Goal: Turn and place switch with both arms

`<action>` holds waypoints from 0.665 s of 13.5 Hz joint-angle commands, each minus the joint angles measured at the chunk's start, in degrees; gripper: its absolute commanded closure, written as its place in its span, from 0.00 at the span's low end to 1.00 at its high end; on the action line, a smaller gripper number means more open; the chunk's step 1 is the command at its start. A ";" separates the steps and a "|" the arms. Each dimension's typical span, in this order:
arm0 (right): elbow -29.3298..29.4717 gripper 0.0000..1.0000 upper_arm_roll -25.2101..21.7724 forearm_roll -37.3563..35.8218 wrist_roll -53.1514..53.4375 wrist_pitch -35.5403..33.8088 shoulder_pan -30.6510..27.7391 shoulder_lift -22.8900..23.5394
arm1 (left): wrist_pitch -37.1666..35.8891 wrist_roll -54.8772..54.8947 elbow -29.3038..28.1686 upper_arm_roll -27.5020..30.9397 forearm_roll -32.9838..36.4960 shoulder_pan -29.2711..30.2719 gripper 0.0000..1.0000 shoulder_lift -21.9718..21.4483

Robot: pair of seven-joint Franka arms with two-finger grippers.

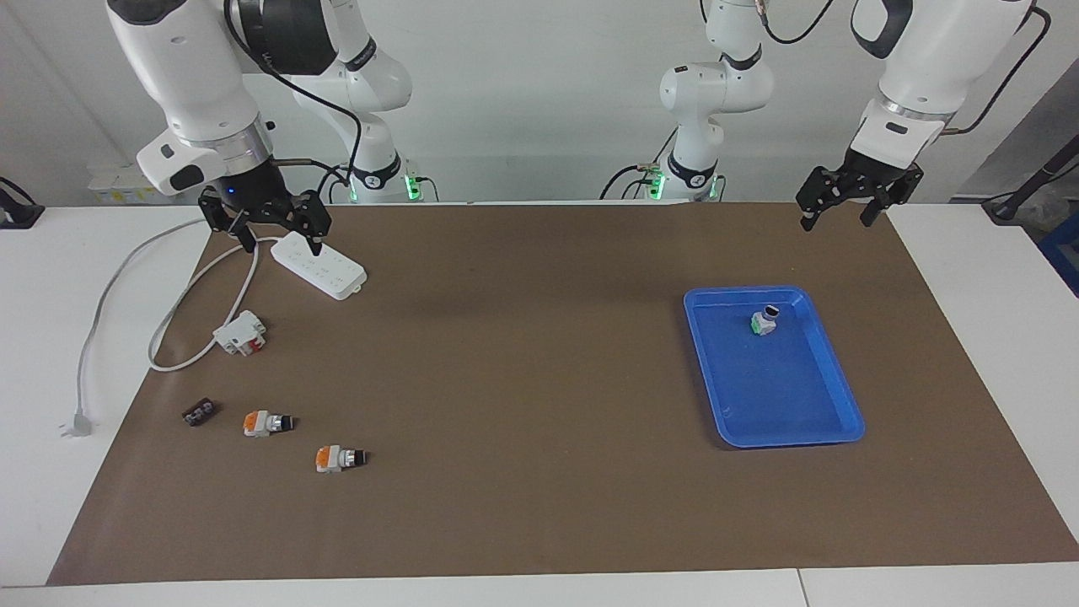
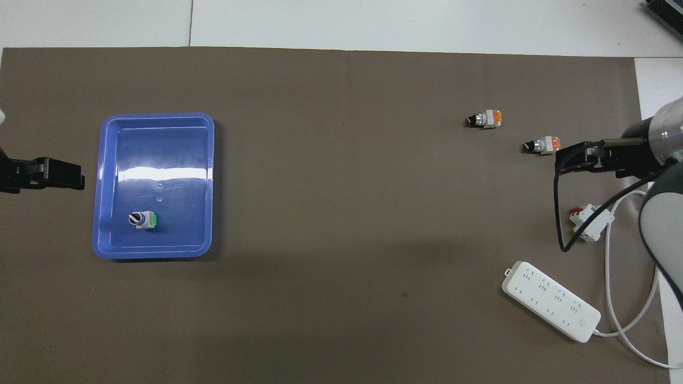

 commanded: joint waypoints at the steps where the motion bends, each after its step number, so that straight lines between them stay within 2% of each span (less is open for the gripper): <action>1: 0.38 0.00 0.10 0.72 -0.82 0.03 -0.20 0.29 | 1.53 0.20 -2.68 0.03 0.83 -0.34 0.00 -2.16; 9: 0.38 0.00 0.01 0.72 -1.17 -0.05 -0.28 0.29 | 1.79 0.37 -3.03 0.03 0.74 0.19 0.00 -2.25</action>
